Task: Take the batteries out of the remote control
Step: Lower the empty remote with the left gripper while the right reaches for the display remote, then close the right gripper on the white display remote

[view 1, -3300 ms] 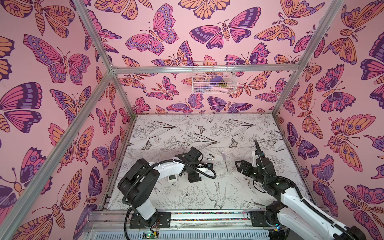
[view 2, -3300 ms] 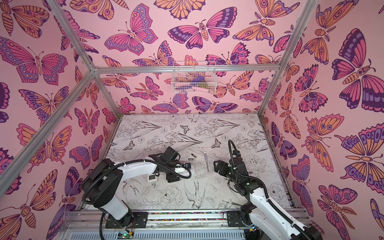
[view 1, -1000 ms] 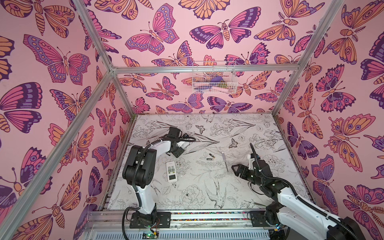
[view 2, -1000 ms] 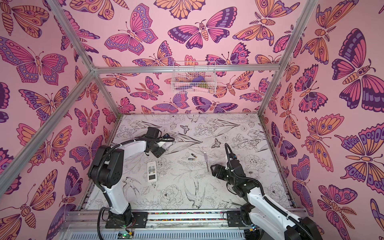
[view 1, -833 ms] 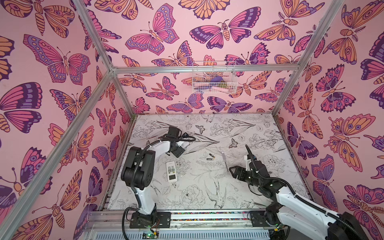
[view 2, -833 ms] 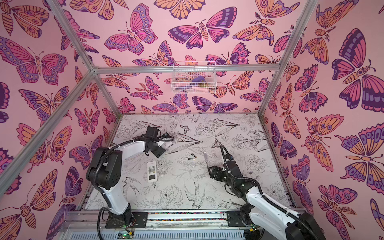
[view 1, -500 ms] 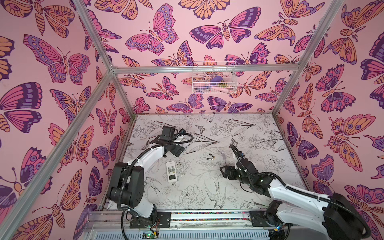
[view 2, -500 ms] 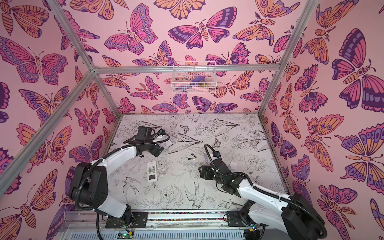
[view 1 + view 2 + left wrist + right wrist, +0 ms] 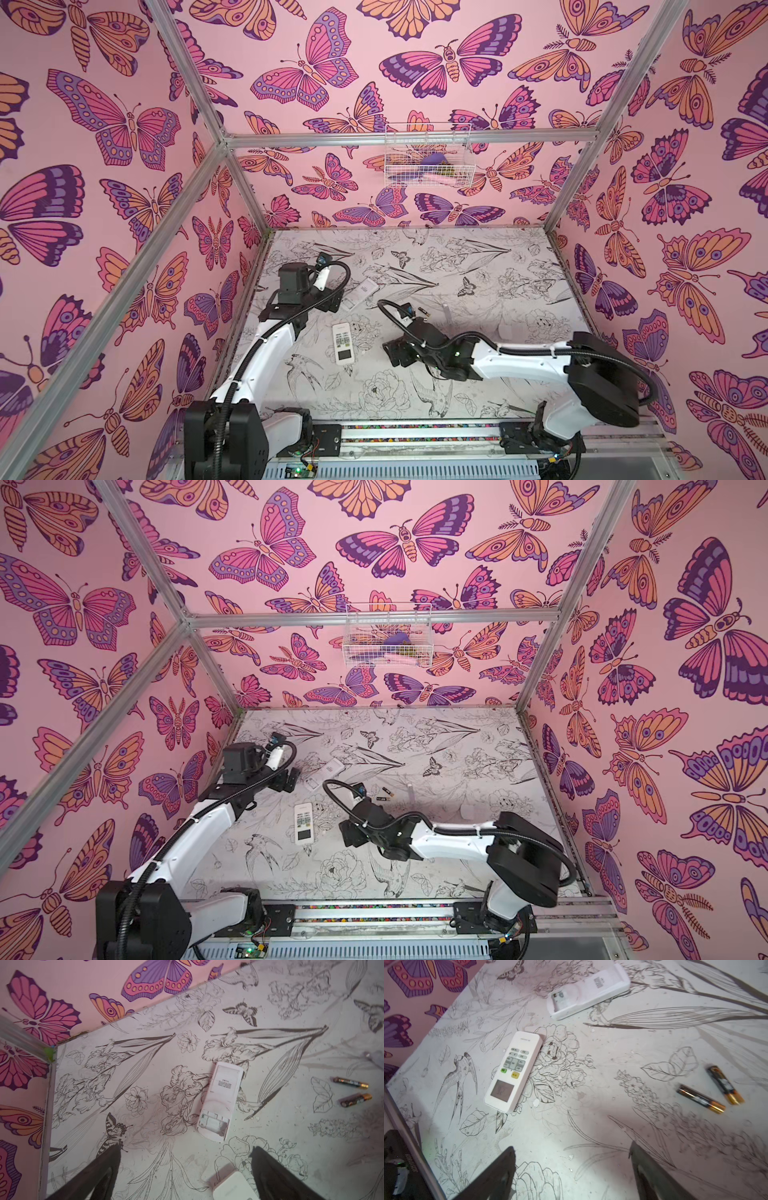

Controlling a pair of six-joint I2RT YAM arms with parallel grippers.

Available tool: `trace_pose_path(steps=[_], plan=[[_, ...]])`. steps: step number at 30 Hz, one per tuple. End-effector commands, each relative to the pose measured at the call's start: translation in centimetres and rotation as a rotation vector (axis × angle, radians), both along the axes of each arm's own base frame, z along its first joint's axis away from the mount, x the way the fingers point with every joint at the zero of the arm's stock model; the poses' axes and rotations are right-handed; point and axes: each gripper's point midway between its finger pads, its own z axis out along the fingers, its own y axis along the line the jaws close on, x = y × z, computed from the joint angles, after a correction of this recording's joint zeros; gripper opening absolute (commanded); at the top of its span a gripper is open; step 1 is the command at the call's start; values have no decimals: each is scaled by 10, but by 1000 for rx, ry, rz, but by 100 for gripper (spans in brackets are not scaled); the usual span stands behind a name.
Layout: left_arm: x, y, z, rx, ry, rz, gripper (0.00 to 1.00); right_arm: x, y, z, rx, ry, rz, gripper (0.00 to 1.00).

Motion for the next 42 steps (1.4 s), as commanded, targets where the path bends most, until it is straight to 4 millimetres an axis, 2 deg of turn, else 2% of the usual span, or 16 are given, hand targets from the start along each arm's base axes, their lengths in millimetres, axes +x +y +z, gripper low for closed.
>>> trace_pose_path(steps=[1, 6, 9, 20, 26, 36, 42], plan=[[-1, 12, 8, -109, -21, 76, 99, -8, 31, 3, -59, -82, 108, 89], [-2, 37, 12, -151, -30, 184, 100, -13, 65, -7, -93, -82, 171, 90], [-3, 41, 14, -157, -45, 203, 100, -17, 82, -14, -122, -103, 217, 93], [-3, 54, 17, -174, -50, 265, 100, -5, 109, -45, -233, -54, 187, 95], [-3, 52, 18, -185, -58, 251, 100, -5, 126, -58, -223, -22, 192, 95], [-4, 54, 17, -178, -56, 256, 100, -3, 139, -72, -259, -3, 196, 94], [-4, 54, 16, -184, -57, 249, 100, -5, 126, -85, -319, 19, 183, 88]])
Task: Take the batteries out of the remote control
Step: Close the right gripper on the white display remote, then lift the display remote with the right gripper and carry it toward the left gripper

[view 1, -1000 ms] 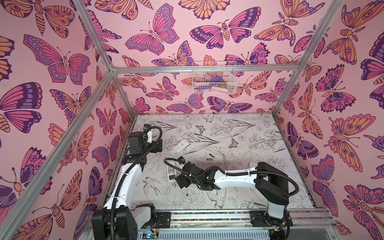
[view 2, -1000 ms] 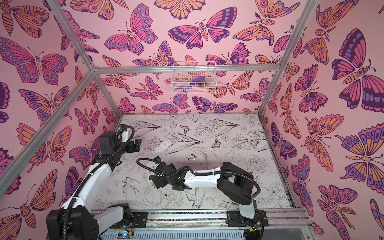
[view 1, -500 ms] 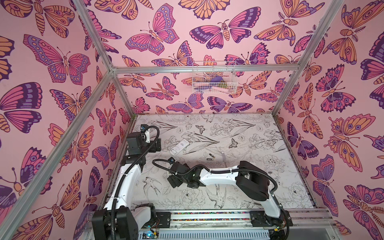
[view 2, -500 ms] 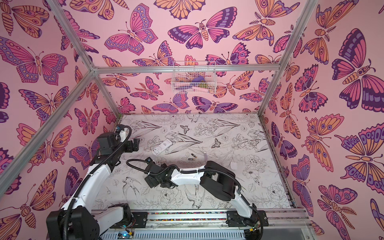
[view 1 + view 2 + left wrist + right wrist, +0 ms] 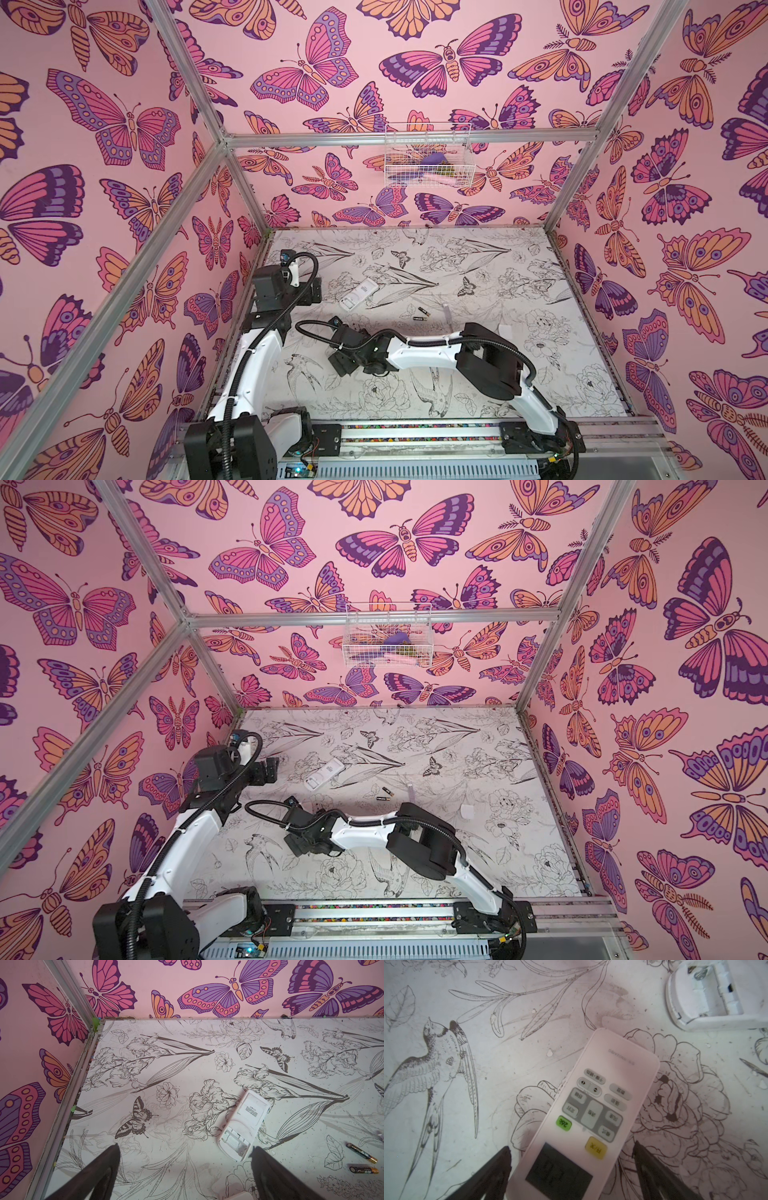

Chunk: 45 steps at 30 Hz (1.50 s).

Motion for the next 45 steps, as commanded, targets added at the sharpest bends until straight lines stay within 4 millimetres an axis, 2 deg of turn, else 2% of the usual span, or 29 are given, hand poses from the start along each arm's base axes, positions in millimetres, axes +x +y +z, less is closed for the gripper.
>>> trace_pose_path(steps=[1, 9, 13, 23, 27, 31, 34, 39, 42, 43, 45], plan=[[-3, 2, 1, -11, -8, 8, 100, -6, -11, -13, -69, 21, -16, 85], [-3, 4, 0, -19, -4, 10, 100, -10, -16, -19, -74, 36, -10, 69], [-3, 2, -2, -12, -14, -5, 100, -4, -21, -19, -61, -4, -28, 62], [-5, -2, -4, -11, -4, -52, 99, -5, -29, 2, 0, -31, 20, 53], [-9, -20, -5, -13, -13, -181, 99, -12, -41, 11, 28, -60, 76, 50], [-17, -42, 1, -22, -31, -329, 97, -12, -61, 20, 59, -53, 83, 45], [-22, -55, 10, -31, -42, -413, 95, -14, -79, 39, 89, -59, 105, 40], [-27, -79, 26, -98, -28, -580, 93, -11, -116, 64, 150, -54, 121, 37], [-35, -96, 44, -137, -55, -710, 93, -5, -141, 77, 205, -21, 109, 22], [-37, -100, 49, -142, -65, -749, 93, -4, -147, 91, 243, -22, 114, 17], [-42, -107, 58, -143, -83, -823, 93, 2, -163, 104, 290, 0, 110, 12]])
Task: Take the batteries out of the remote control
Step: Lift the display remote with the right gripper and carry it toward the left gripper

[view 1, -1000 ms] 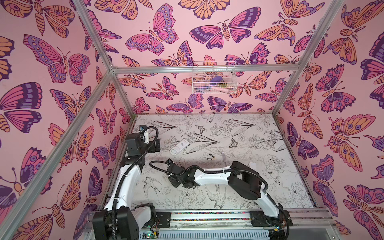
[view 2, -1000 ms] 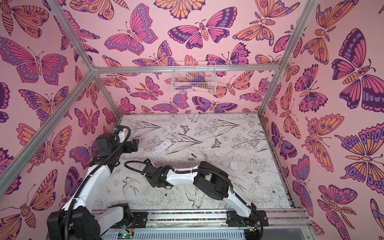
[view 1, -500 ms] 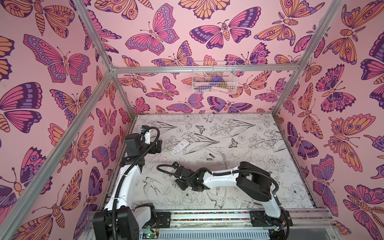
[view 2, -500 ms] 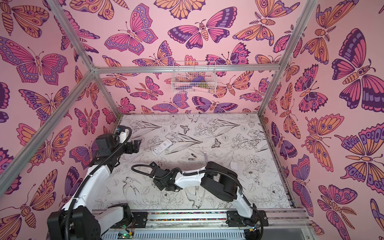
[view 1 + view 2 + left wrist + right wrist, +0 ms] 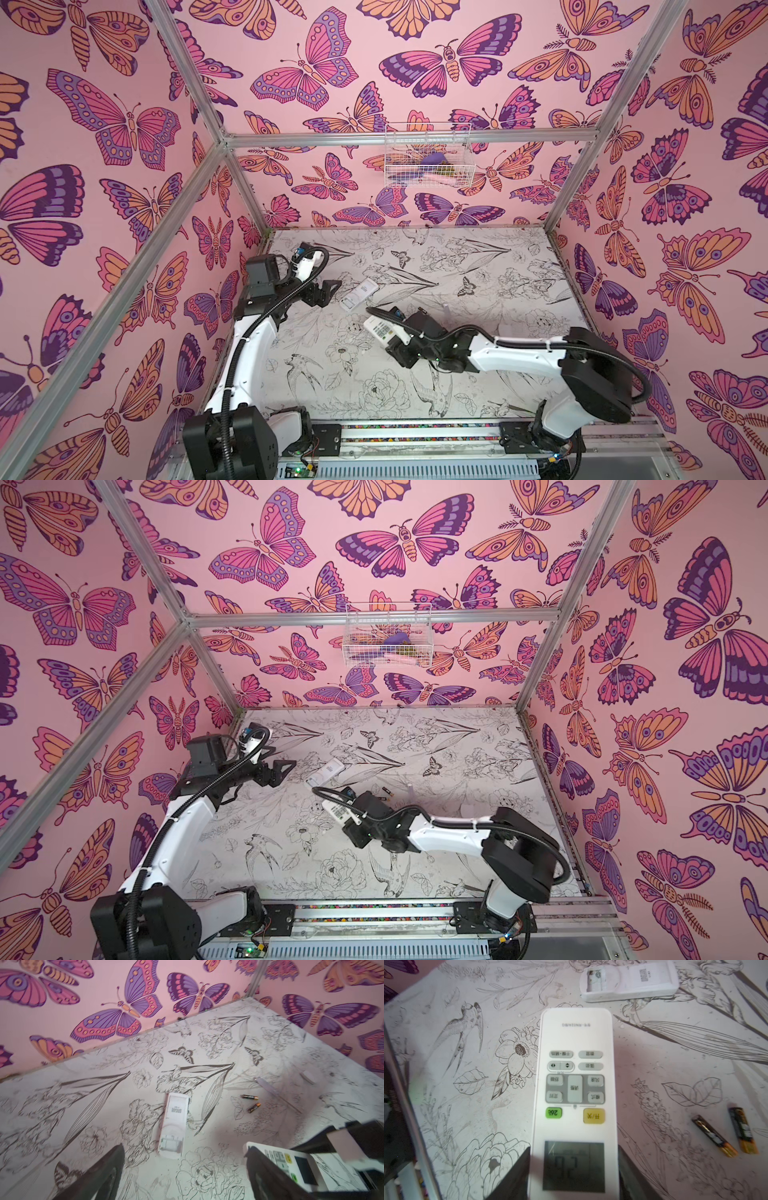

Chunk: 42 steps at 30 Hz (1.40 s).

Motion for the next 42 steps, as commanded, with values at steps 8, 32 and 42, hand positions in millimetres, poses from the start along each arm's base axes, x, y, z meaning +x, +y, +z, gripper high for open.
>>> trace_pose_path(steps=[8, 32, 42], plan=[[-43, -59, 14, 41, -148, -559, 91, 0, -35, 75, 281, 98, 212, 8], [-68, -134, -12, 314, -781, -1206, 84, 4, -55, 102, 528, 307, 463, 6], [-79, -148, -14, 204, -863, -1247, 68, 6, -47, 101, 537, 328, 481, 5]])
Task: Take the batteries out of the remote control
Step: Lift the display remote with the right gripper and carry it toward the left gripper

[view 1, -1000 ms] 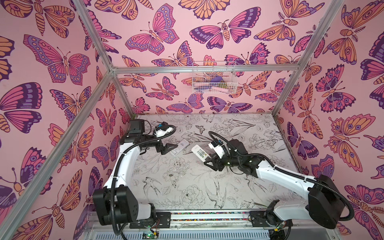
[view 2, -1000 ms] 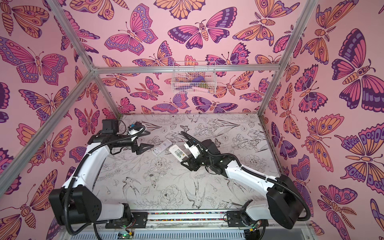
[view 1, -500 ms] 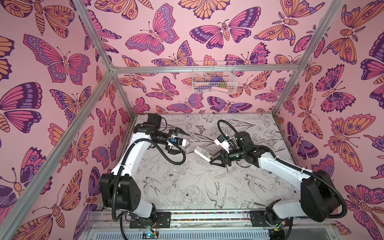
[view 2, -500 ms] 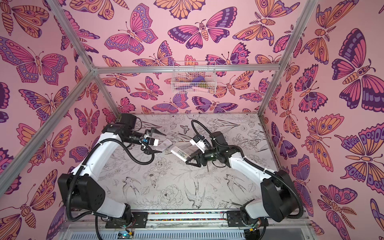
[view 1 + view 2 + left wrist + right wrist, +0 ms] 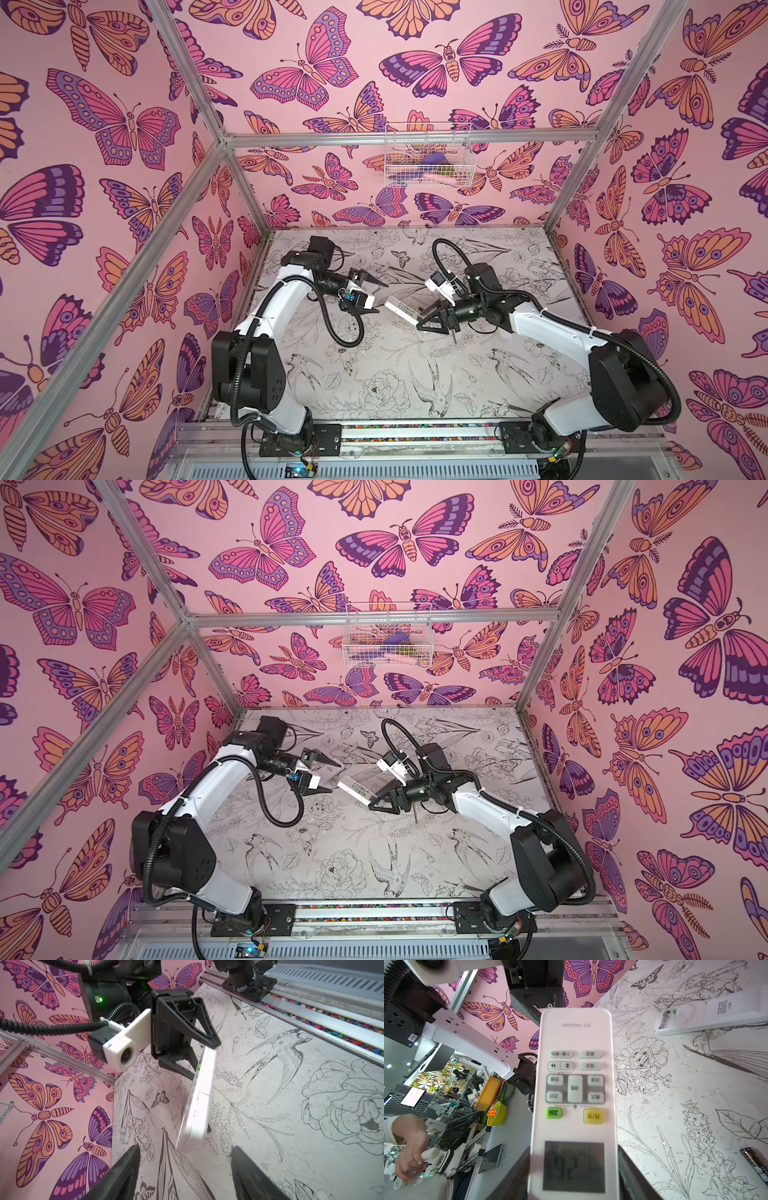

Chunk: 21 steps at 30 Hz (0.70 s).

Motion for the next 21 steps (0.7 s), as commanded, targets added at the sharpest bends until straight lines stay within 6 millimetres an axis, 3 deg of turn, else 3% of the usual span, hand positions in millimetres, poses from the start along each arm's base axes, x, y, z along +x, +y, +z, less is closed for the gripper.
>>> trace_pose_path(steps=[1, 9, 15, 21], plan=[[-11, -8, -5, -62, -33, -86, 67, -2, 7, 18, 58, -47, 58, 5], [-9, -12, -21, -32, -36, -115, 59, -1, 14, 17, 72, -35, 81, 5], [-11, -15, -25, -43, -41, -135, 45, 0, 19, 18, 85, -26, 98, 5], [-9, -16, -27, -51, -52, -146, 39, 0, 21, 21, 104, -25, 106, 5]])
